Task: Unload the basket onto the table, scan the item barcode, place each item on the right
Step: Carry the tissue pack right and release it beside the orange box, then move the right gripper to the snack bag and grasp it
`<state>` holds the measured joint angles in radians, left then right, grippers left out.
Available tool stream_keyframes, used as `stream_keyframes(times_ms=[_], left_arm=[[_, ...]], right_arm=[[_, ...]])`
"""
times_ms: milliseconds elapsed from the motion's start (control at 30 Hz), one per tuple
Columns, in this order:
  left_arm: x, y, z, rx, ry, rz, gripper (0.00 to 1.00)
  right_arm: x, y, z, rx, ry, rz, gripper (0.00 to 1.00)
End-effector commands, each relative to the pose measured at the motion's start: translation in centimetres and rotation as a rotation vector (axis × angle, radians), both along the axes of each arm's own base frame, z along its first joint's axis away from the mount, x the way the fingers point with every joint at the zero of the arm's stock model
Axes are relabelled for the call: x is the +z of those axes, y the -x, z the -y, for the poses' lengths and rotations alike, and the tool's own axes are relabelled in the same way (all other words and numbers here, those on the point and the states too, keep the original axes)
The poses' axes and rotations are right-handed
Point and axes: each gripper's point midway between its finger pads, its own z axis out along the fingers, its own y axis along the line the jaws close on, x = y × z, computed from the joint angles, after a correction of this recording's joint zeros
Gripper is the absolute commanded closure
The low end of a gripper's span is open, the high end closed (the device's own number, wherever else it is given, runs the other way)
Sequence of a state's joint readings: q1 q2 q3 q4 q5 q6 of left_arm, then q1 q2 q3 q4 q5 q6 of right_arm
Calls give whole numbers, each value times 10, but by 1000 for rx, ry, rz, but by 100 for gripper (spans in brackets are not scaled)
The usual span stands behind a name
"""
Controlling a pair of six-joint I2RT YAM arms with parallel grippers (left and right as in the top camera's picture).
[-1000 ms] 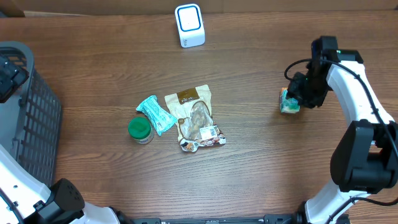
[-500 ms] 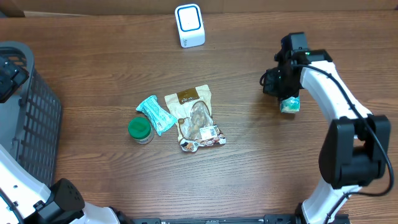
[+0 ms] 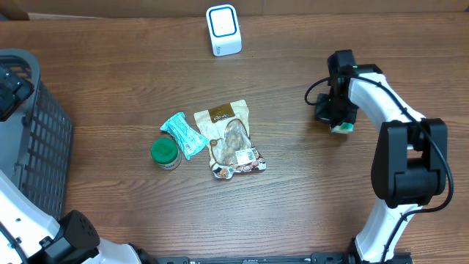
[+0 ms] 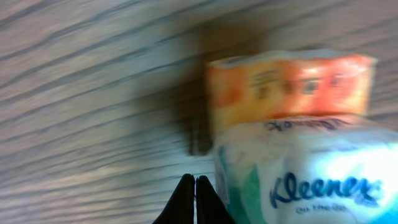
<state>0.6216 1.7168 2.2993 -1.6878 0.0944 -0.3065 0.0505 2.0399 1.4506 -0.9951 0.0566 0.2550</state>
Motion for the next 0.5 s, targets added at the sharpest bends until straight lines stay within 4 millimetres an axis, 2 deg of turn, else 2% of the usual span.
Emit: stream_keyframes(times_ms=[0,100,167,367,467], left_arm=[[1,-1,3,-23,-2,2,0],[1,-1,3,-23,-2,2,0],[1,-1,3,-23,-2,2,0],[1,-1,3,-23,-2,2,0],[1,-1,3,-23,-2,2,0]], right_arm=[[-5,4,26,-110,41,-17,96],[-5,4,26,-136,-28,-18,96],[-4,3,18,-115,-94,-19,96],[7,0,-14,-11,-256,-16,90],[16,3,-43,70,-376,-15,87]])
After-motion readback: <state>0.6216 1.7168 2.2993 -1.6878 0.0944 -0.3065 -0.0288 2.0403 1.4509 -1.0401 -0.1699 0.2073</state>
